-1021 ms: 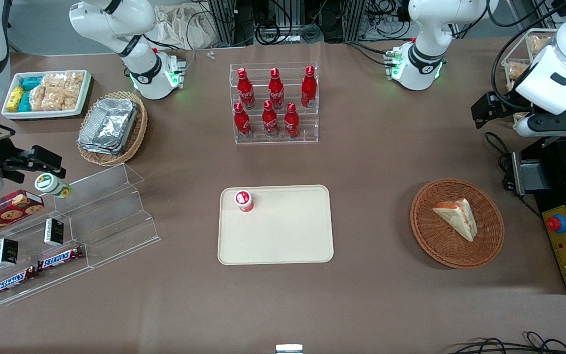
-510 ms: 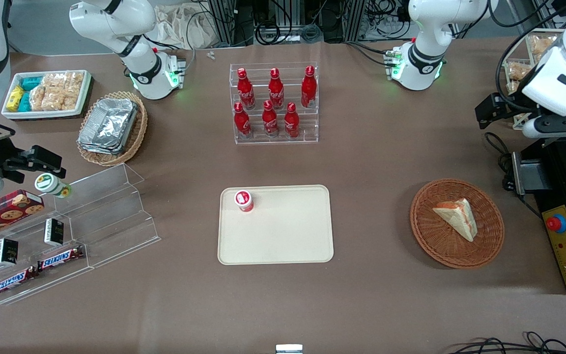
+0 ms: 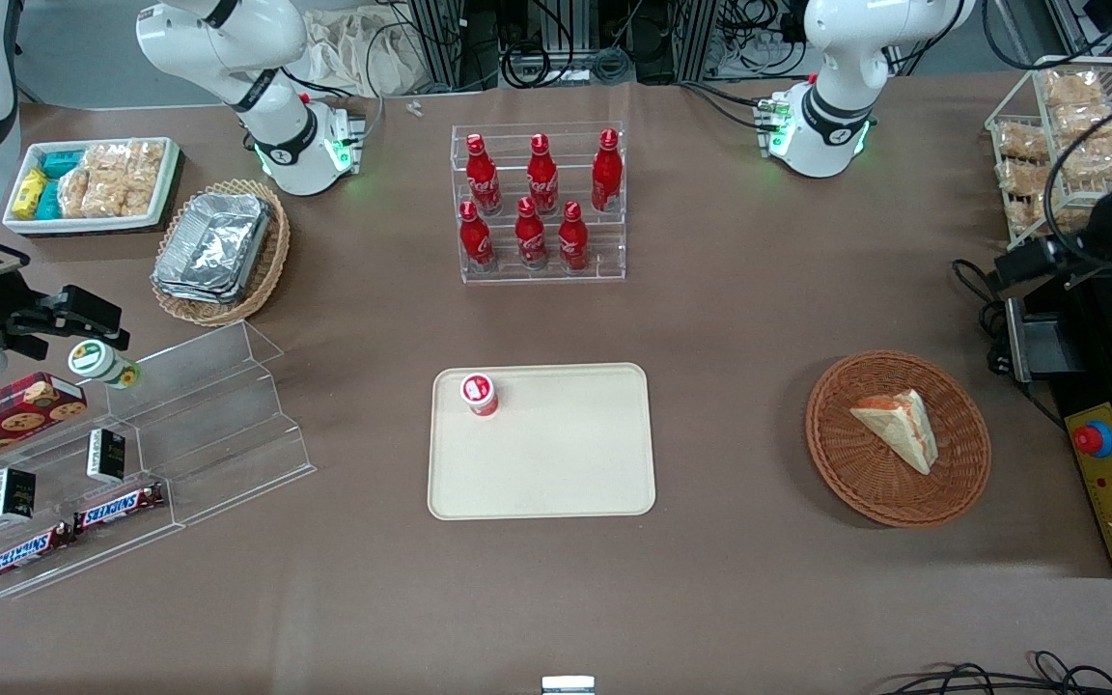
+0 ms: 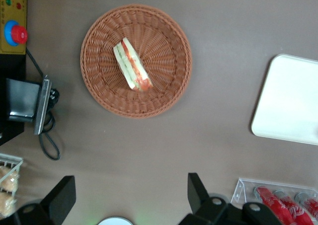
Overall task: Place sandwich from basket to tray
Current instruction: 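Lower the left gripper onto the sandwich and close on it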
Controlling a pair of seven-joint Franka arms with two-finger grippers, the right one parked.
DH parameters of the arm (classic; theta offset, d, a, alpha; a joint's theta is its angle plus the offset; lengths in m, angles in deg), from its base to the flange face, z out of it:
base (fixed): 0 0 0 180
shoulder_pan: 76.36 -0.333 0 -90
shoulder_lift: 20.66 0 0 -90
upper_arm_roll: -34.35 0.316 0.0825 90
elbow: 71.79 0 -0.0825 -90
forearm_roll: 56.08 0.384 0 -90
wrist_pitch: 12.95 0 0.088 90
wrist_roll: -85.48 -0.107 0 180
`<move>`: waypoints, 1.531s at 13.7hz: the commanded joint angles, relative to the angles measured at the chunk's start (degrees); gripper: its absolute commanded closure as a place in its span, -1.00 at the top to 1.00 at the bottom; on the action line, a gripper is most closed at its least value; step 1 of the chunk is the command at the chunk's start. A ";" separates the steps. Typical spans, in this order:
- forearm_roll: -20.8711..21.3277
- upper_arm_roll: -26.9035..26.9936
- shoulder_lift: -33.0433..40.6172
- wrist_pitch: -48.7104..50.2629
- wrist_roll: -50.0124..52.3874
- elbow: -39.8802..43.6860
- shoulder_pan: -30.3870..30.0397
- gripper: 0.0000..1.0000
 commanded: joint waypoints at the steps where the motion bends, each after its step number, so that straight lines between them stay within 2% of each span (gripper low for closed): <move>1: -1.09 0.13 -1.69 -7.02 5.91 -5.54 -0.30 1.00; 5: -0.03 0.14 -6.95 -17.41 19.70 -11.97 -0.13 1.00; 7: 2.68 0.14 -10.81 -20.84 25.61 -12.50 -0.04 1.00; 11: 2.87 0.14 -16.36 -33.82 36.42 -16.70 0.31 1.00; 15: 5.94 0.14 -18.66 -47.28 39.87 -25.14 0.49 1.00; 18: 7.08 0.22 -19.44 -51.70 40.05 -28.23 0.49 0.97; 19: 7.96 0.22 -19.71 -51.71 40.14 -28.23 0.49 0.38; 20: 8.05 0.22 -19.71 -51.71 40.14 -28.23 0.40 -0.67; 21: 8.14 0.22 -19.71 -51.71 40.05 -27.97 0.31 -1.00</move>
